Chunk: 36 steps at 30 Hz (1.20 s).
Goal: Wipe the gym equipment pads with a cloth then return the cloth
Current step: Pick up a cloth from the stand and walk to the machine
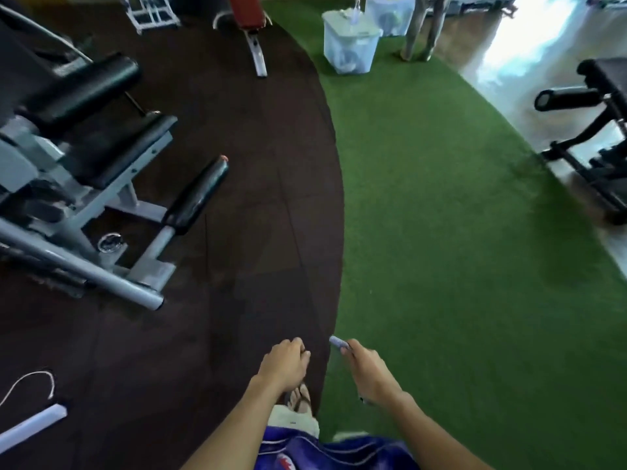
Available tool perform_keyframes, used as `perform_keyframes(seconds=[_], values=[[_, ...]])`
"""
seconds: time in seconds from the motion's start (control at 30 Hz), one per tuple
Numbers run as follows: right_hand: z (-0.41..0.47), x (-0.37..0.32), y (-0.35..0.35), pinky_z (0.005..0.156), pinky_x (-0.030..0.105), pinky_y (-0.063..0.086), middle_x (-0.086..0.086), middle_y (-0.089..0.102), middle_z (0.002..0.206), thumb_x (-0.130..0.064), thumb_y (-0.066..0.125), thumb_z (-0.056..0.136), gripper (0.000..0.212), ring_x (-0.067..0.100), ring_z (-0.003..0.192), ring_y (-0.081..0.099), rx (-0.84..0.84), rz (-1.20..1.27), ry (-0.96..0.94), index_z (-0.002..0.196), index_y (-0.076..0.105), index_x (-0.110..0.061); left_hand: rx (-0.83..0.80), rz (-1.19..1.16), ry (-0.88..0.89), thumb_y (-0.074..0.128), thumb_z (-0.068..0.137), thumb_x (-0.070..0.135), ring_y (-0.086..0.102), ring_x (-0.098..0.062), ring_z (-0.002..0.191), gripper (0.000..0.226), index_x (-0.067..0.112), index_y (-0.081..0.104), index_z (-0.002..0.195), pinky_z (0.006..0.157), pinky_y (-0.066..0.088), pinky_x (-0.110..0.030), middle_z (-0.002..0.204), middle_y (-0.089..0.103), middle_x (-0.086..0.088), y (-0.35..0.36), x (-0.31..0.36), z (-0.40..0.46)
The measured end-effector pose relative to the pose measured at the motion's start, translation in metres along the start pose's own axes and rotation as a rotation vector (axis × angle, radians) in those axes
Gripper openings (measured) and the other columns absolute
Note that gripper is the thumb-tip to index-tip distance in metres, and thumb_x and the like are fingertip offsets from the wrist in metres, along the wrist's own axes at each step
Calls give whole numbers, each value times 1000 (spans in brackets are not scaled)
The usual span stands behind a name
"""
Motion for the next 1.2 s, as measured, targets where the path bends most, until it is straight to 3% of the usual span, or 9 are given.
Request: perform_keyframes(seconds=[0.1, 0.2, 0.33, 0.5, 0.57, 0.77, 0.9, 1.03, 1.2], values=[[76, -36, -50, 56, 39, 50, 5, 73, 107, -59, 27, 100, 48, 18, 62, 60, 11, -4, -36, 119, 55, -26, 14, -46, 0, 40, 101, 38, 58, -29, 113, 33, 15, 57, 118, 96, 48, -44, 121, 60, -7, -68, 23, 64], [164, -61, -93, 80, 46, 57, 3, 72, 113, -80, 17, 87, 69, 23, 92, 70, 24, 15, -60, 114, 54, -29, 26, -112, -13, 40, 101, 40, 58, -25, 108, 32, 18, 57, 115, 96, 49, -45, 117, 61, -4, -121, 38, 137], [287, -113, -157, 68, 40, 54, 7, 71, 111, -54, 32, 102, 43, 27, 91, 67, -15, -46, -55, 115, 53, -19, 61, -174, -47, 41, 100, 41, 59, -23, 107, 31, 18, 58, 115, 96, 49, -43, 116, 60, -2, -195, 53, 249], [445, -162, -224, 89, 52, 55, 6, 72, 114, -68, 26, 95, 56, 25, 101, 70, -72, -79, -168, 118, 56, -26, 127, -264, -134, 42, 100, 40, 60, -25, 110, 30, 18, 59, 113, 97, 49, -43, 117, 62, -4, -297, 72, 374], [497, -205, -259, 88, 52, 55, 7, 73, 114, -73, 24, 92, 62, 26, 100, 70, -71, -98, -188, 119, 56, -27, 159, -303, -164, 42, 100, 39, 61, -24, 108, 30, 18, 60, 114, 96, 50, -43, 116, 62, -4, -346, 80, 417], [638, -304, -313, 77, 51, 61, 6, 72, 112, -57, 36, 96, 39, 26, 98, 72, -181, -146, -226, 122, 55, -37, 219, -398, -249, 41, 101, 38, 60, -22, 111, 31, 18, 59, 118, 98, 49, -42, 120, 62, -4, -460, 71, 524], [741, -378, -330, 63, 46, 57, 6, 72, 95, -42, 40, 102, 26, 27, 75, 72, -194, -184, -258, 116, 59, -31, 233, -436, -280, 44, 100, 38, 60, -22, 113, 31, 18, 59, 118, 98, 50, -40, 122, 62, -3, -536, 44, 614], [851, -448, -339, 68, 45, 58, 6, 73, 104, -54, 36, 100, 40, 25, 86, 73, -207, -184, -239, 119, 59, -27, 247, -465, -308, 44, 100, 37, 60, -23, 114, 30, 17, 59, 116, 100, 49, -41, 121, 63, -5, -621, 4, 697], [969, -561, -347, 58, 23, 51, -3, 72, 104, -37, 40, 105, 25, 21, 89, 72, -274, -210, -327, 124, 56, -40, 329, -514, -359, 42, 100, 39, 61, -24, 109, 31, 17, 59, 115, 96, 50, -42, 116, 64, -6, -745, -51, 773]])
Point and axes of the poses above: each hand's wrist, its own z-axis towards the middle knuckle, its own y-axis out of the palm, x = y × z, the point moved 6 cm from there along z, towards the middle knuckle
